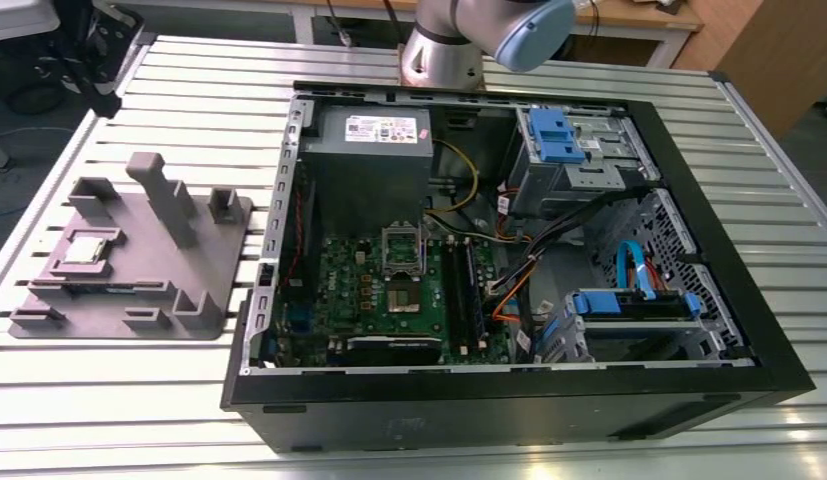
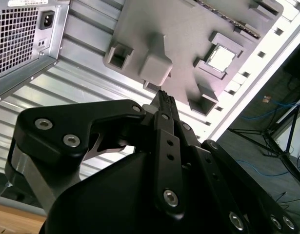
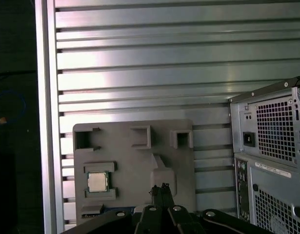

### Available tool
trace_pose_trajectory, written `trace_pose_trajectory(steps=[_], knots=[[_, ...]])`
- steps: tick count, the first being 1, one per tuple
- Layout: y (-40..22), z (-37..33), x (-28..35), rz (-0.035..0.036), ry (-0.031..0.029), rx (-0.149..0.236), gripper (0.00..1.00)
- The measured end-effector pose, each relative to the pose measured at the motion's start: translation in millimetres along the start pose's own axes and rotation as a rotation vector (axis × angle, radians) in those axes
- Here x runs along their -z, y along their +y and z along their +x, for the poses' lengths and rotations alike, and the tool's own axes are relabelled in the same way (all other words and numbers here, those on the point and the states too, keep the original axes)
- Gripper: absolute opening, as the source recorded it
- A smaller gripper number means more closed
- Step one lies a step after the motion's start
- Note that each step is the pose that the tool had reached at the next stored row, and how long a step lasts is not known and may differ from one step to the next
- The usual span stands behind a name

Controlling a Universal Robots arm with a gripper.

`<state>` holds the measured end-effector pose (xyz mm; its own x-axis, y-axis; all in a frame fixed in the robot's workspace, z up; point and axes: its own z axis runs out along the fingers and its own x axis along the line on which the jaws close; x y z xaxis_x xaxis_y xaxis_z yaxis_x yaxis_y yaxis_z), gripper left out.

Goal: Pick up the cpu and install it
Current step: 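Reach for the cpu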

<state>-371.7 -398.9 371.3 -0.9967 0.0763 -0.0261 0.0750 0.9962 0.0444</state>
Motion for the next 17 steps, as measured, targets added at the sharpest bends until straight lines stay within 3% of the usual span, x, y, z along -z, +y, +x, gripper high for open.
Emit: trace_pose_trajectory(steps=[9, 17], knots=[[-1.2, 14.3, -2.6, 0.0000, 0.0000, 0.000, 0.11], [-2.7, 31.5, -6.5, 0.0017, -0.0002, 0.000, 0.11]])
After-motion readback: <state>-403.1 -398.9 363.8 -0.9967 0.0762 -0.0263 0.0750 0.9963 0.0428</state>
